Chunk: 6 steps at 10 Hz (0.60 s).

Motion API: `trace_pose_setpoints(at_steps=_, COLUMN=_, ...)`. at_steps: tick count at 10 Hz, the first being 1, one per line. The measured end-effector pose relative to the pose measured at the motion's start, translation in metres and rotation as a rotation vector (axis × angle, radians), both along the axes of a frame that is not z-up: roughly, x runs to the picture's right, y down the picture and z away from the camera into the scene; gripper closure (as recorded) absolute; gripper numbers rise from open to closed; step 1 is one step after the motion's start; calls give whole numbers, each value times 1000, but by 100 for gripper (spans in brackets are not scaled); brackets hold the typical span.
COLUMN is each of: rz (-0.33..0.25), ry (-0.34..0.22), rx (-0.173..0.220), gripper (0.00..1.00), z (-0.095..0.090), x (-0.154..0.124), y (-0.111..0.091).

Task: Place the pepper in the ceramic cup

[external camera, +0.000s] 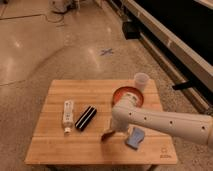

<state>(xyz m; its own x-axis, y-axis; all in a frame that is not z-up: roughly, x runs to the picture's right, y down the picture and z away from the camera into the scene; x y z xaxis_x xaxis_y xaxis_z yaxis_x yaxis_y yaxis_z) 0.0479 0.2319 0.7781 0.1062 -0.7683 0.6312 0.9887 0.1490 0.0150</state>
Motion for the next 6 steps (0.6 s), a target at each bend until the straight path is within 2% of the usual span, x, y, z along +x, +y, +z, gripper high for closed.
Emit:
trace_pose_setpoints(at_steps=4, rz=-49, ry=-32, rx=-19, gripper=20, z=14, x=-29, y=7)
trace_pose_setpoints(at_steps=6, rz=-83, ry=-37, rx=-18, gripper=40, z=25, x=-42, y=8)
